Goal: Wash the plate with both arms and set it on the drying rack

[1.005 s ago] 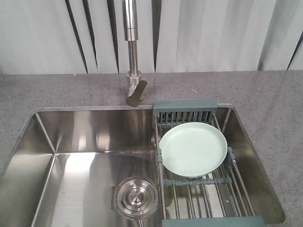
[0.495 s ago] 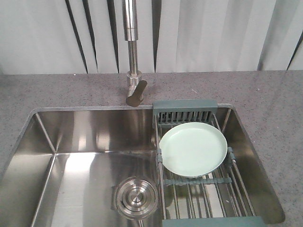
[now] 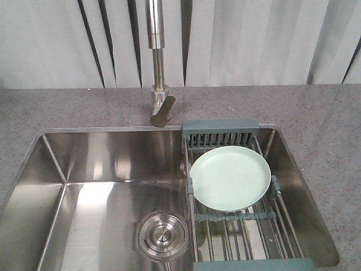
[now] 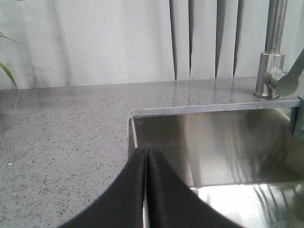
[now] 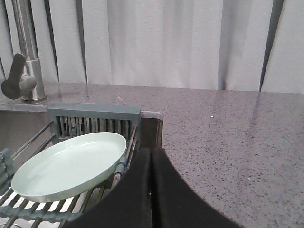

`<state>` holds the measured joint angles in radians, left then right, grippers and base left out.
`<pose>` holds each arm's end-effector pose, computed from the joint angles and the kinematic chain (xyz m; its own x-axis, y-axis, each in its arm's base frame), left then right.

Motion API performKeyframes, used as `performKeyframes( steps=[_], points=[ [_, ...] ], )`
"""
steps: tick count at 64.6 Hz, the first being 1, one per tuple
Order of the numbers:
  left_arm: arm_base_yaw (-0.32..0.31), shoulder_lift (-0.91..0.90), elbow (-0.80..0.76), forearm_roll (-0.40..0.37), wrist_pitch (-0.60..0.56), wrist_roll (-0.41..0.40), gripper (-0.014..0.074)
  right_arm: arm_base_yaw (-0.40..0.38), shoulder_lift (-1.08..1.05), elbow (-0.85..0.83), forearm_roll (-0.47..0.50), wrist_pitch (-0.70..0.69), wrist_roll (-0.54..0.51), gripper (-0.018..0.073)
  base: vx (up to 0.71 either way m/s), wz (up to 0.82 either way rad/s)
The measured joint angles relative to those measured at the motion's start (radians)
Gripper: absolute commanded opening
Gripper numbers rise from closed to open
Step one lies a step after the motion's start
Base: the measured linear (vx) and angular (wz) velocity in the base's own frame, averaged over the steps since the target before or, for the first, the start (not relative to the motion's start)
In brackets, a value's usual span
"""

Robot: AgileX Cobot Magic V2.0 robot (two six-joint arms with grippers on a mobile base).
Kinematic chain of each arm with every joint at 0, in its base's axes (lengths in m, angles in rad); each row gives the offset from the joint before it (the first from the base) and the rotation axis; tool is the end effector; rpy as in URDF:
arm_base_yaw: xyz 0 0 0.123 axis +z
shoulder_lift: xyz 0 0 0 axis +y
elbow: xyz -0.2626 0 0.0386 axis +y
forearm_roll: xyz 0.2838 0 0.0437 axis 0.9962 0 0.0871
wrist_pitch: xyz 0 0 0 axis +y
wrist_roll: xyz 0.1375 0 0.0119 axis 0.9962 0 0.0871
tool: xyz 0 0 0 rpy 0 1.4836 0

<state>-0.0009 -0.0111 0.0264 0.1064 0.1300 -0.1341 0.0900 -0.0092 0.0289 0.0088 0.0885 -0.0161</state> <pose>0.1592 0.0018 0.1900 -0.0570 -0.0285 -0.9980 -0.0145 0.9995 -0.0278 0.1590 0.0145 0.1943 -0.0202 -0.0092 -0.9998 -0.0908 0.9958 -0.0073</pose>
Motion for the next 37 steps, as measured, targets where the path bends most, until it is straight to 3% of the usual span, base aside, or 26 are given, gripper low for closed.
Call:
performKeyframes(
  steps=[37],
  points=[
    [0.0, 0.0, 0.0, 0.0, 0.0, 0.0, -0.0006, 0.0, 0.0, 0.0, 0.0, 0.0, 0.001, -0.0009, 0.0, 0.0]
  ],
)
